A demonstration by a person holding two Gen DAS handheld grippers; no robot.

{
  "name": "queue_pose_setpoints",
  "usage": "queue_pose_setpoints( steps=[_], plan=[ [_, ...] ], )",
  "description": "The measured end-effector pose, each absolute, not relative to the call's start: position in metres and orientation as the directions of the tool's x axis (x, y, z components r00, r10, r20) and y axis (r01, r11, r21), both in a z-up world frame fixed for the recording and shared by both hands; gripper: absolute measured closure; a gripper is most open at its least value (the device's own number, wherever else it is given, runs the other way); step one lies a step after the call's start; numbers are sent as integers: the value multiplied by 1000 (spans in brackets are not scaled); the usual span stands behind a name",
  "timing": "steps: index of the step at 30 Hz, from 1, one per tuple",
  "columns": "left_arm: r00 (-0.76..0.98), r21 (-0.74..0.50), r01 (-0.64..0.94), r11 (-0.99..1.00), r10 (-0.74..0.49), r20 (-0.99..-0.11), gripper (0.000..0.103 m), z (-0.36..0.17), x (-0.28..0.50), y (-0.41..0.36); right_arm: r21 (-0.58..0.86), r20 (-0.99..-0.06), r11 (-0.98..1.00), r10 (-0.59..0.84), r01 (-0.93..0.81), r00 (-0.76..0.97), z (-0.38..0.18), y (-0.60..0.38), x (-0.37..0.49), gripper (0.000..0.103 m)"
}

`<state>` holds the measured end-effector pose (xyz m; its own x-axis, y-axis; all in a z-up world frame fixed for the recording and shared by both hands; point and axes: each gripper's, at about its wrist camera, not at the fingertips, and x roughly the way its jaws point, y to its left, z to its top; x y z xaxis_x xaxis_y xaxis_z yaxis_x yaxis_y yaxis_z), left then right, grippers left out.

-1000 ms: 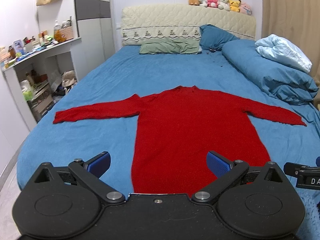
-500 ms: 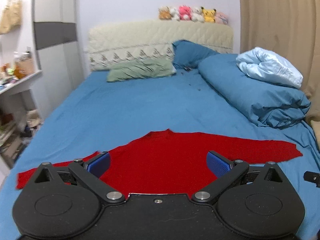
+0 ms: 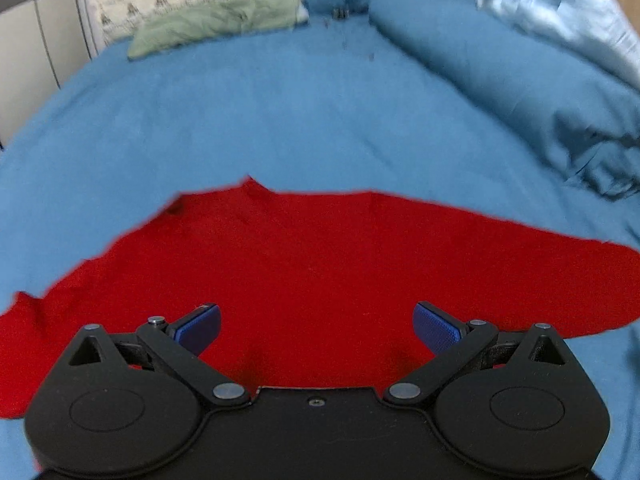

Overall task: Fold small clothes
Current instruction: 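Grasp the red sweater's sleeve cuff with the right gripper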

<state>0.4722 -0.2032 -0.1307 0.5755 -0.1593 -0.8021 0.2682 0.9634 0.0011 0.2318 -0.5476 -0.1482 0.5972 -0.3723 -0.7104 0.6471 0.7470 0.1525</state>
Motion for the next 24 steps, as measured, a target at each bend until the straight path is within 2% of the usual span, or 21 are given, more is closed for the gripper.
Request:
queue_pose_setpoints(
  steps=[1,3,7,11,13,14,15,19,24],
  plan=[
    [563,6,266,964,-151,-812,0,-143,479,-208,161,-714,735,-374,658,592,-160,-557,238,2],
    [536,12,269,963,-140,-833,0,-166,489,-215,180,-719,712,-375,678,585,-179,-570,244,13],
    [487,31,292,956,-121,-865,0,-202,496,-220,191,-707,664,-418,723,571,-205,-587,254,23],
    [509,47,306,951,-121,-852,0,-207,491,-221,159,-672,645,-484,748,560,-214,-590,265,35],
    [494,33,304,952,-128,-860,0,-207,492,-218,125,-665,649,-506,750,549,-215,-589,274,54],
    [481,25,309,951,-133,-866,0,-210,499,-217,115,-666,652,-509,750,545,-215,-590,278,72],
    [466,10,314,949,-145,-873,0,-209,501,-214,119,-670,652,-504,749,546,-214,-591,281,80],
    [414,-23,346,938,-175,-894,0,-203,511,-209,165,-666,647,-484,744,568,-197,-590,290,81],
    [516,-57,293,954,-208,-831,0,-174,502,-169,290,-578,740,-369,606,727,-138,-557,312,82]
  ],
)
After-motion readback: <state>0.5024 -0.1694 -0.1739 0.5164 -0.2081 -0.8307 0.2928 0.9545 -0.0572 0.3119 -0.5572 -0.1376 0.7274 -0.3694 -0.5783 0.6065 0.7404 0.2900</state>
